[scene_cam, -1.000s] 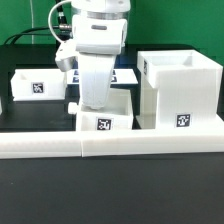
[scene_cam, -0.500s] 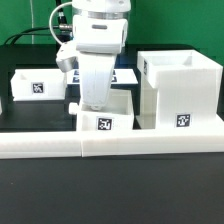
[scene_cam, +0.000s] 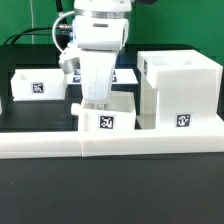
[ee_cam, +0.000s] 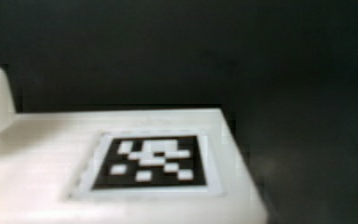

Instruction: Assemble drawer

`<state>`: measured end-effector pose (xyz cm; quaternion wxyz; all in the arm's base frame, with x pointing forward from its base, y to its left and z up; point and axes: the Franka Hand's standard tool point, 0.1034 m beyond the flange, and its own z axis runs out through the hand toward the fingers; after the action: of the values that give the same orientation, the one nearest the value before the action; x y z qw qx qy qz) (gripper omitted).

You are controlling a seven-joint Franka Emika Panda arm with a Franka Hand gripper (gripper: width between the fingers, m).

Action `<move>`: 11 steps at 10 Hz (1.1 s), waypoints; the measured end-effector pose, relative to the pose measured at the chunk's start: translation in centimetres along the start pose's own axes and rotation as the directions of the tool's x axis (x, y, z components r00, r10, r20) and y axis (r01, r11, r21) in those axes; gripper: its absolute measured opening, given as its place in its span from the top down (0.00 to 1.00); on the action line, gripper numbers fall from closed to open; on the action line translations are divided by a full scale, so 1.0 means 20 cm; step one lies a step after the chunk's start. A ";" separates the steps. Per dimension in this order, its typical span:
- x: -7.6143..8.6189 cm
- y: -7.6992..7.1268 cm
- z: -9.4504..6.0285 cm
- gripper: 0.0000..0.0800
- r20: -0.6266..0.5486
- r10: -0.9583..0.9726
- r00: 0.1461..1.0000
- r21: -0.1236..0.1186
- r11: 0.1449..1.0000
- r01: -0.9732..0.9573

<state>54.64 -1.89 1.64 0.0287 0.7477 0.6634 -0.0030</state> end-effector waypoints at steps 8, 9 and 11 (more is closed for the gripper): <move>0.05 0.01 -0.01 0.95 -0.003 0.000 1.000 0.004 1.000 0.000; 0.05 0.01 -0.01 0.95 -0.001 0.000 1.000 0.011 1.000 0.000; 0.05 0.01 -0.01 0.95 0.003 -0.005 1.000 0.021 1.000 0.004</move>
Offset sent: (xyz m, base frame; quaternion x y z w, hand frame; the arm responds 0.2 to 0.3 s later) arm 0.0000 0.0000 0.0000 0.0000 0.0000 0.0000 1.0000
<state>55.05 -0.88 1.89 0.0215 0.7465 0.6649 -0.0112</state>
